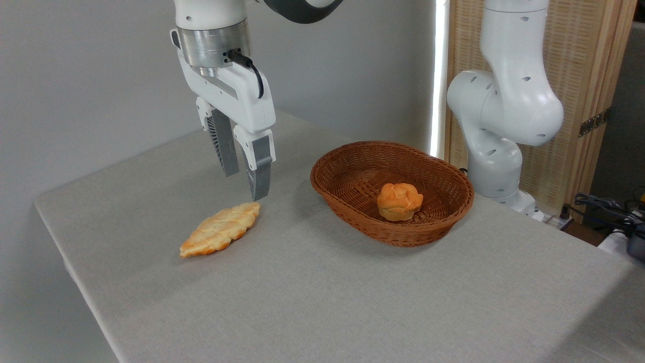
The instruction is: Put bread into the basket
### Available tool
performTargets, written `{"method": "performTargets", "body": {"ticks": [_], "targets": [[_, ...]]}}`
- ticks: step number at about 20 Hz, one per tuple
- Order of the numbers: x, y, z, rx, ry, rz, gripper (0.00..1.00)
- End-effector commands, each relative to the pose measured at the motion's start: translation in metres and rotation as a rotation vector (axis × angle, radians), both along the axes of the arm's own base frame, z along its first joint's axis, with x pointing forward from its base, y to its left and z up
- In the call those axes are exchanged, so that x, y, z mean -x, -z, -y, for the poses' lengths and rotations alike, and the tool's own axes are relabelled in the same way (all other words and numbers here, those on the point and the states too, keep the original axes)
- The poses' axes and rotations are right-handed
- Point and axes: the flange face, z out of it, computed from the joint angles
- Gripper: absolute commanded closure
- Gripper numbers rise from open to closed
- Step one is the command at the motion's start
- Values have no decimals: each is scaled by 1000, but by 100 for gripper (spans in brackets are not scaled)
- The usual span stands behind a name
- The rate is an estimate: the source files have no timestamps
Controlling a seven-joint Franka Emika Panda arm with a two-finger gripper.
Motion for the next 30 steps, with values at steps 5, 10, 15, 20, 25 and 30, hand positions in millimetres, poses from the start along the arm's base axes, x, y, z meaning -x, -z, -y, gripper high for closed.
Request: {"method": "performTargets", "body": {"ticks": [5, 10, 15, 20, 25, 30], "targets": [[3, -2, 2, 8, -11, -35, 0], [3, -3, 1, 7, -11, -35, 0], [5, -3, 1, 7, -8, -45, 0], [8, -3, 1, 3, -2, -63, 0], [10, -2, 2, 1, 1, -77, 0], [10, -2, 4, 0, -1, -77, 0]]}}
